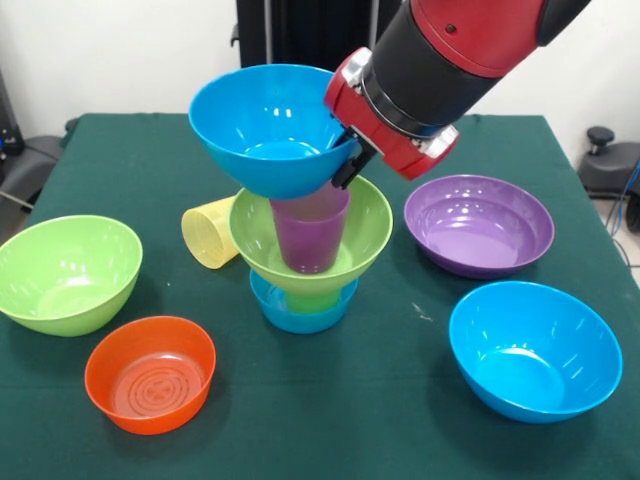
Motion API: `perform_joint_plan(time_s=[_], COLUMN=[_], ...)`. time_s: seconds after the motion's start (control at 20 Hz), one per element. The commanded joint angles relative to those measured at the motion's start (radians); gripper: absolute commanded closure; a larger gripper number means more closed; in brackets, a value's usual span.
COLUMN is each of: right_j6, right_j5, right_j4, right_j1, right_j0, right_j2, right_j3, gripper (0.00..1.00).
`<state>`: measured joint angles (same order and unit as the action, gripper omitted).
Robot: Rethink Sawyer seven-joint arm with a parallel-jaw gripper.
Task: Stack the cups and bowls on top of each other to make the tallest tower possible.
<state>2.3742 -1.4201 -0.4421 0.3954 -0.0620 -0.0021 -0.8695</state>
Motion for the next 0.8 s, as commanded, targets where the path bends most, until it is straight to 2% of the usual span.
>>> perform_joint_plan(time_s=[0.05,0.55,0.8], right_j6=[-0.098,-0.076,-0.072], right_j5=[-0.062,-0.096,-0.092], right_j4=[-0.01,0.006,0.016], right_j1=[-0.016,-0.049,-0.047], right_j0=[0.017,0.032,0.034], right_j2=[0.053,0.056,0.045], right_j3=[0.053,0.116,0.106], gripper=[1.0,1.0,1.0])
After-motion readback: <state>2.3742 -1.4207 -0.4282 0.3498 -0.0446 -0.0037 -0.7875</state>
